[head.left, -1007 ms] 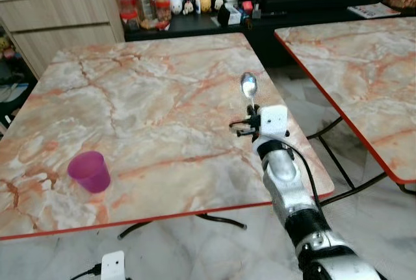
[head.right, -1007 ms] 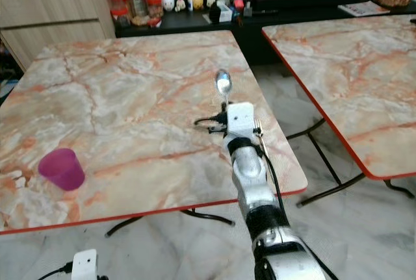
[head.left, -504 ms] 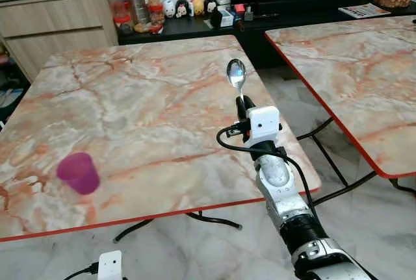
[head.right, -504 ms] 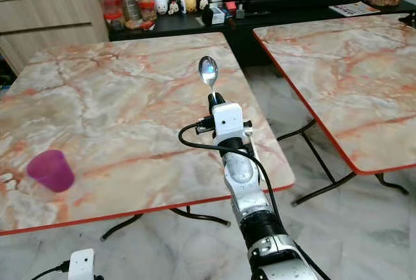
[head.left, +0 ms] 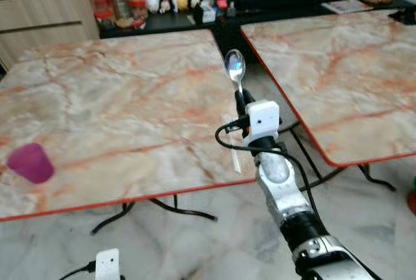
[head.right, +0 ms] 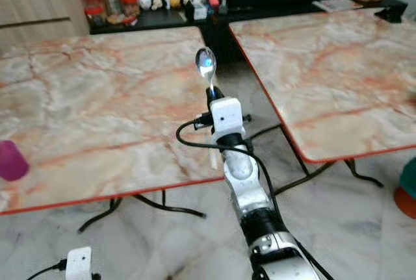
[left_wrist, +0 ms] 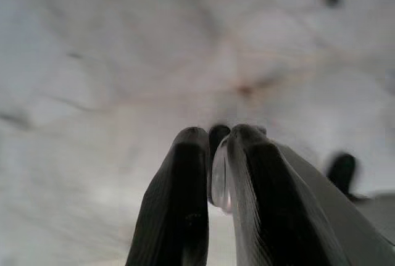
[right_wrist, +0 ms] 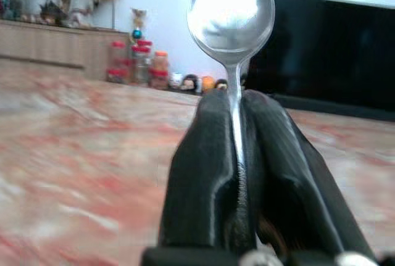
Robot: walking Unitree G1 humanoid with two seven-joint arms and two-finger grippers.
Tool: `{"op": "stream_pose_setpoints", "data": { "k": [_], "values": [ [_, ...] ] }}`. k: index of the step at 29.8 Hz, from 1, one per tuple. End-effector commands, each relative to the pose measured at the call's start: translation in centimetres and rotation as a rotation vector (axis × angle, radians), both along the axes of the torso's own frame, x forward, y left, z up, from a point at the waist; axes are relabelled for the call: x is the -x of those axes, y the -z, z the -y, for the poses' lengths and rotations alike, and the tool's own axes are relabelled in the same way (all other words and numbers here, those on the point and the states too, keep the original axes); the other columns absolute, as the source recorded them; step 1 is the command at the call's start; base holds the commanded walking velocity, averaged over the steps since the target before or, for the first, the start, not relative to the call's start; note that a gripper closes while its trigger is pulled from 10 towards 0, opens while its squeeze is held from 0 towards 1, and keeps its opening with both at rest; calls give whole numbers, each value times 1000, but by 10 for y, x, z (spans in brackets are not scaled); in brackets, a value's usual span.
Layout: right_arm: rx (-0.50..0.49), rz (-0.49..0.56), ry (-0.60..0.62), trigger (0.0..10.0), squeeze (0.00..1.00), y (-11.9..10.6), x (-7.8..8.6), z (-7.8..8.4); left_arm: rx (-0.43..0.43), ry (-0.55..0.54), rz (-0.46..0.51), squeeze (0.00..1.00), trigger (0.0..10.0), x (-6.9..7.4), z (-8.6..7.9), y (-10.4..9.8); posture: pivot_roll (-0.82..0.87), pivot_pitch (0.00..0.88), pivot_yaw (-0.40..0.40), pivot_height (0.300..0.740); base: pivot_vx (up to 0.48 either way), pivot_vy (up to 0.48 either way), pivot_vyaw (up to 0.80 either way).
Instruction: Setting the table
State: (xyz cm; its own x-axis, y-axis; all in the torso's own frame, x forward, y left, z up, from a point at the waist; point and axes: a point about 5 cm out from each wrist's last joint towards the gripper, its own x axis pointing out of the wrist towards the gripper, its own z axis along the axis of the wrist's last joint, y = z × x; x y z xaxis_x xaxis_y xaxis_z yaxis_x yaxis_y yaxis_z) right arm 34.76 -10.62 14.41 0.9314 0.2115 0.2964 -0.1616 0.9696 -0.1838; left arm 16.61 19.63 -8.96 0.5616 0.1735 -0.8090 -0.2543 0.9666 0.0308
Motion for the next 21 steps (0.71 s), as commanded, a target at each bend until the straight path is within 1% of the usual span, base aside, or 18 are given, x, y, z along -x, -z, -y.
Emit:
{"op": "stream_pose_setpoints", "data": {
  "k": [1, 10, 15, 16, 17, 18, 21],
  "values": [
    [-4, 45, -35, 10000, 0, -10, 1, -11, -24, -9, 6, 0, 10000, -1, -10, -2, 1, 39, 27, 740, 0, -480, 0],
    [6, 35, -57, 10000, 0, -4, 8, -12, -22, -13, 6, 0, 10000, 0, -10, -2, 0, 45, 28, 740, 0, -480, 0],
    [16, 8, -68, 10000, 0, 5, 13, -10, -22, -14, 5, 0, 10000, 1, -10, -2, 0, 45, 28, 740, 0, -480, 0],
    [30, -40, -69, 10000, 0, 19, 18, -7, -22, -14, 5, 0, 10000, 1, -11, -2, -4, 46, 30, 740, 0, -480, 0],
    [30, -40, -69, 10000, 0, 19, 18, -7, -22, -14, 5, 0, 10000, 1, -11, -2, -4, 46, 30, 740, 0, -480, 0],
    [55, -131, -77, 10000, 0, 45, 28, -2, -23, -14, 6, 0, 10000, 1, -11, -2, -7, 47, 31, 740, 0, -480, 0],
    [78, -224, -99, 10000, 0, 68, 37, 0, -23, -11, 6, 0, 10000, 0, -11, -2, -6, 47, 32, 740, 0, -480, 0]
  ]
}}
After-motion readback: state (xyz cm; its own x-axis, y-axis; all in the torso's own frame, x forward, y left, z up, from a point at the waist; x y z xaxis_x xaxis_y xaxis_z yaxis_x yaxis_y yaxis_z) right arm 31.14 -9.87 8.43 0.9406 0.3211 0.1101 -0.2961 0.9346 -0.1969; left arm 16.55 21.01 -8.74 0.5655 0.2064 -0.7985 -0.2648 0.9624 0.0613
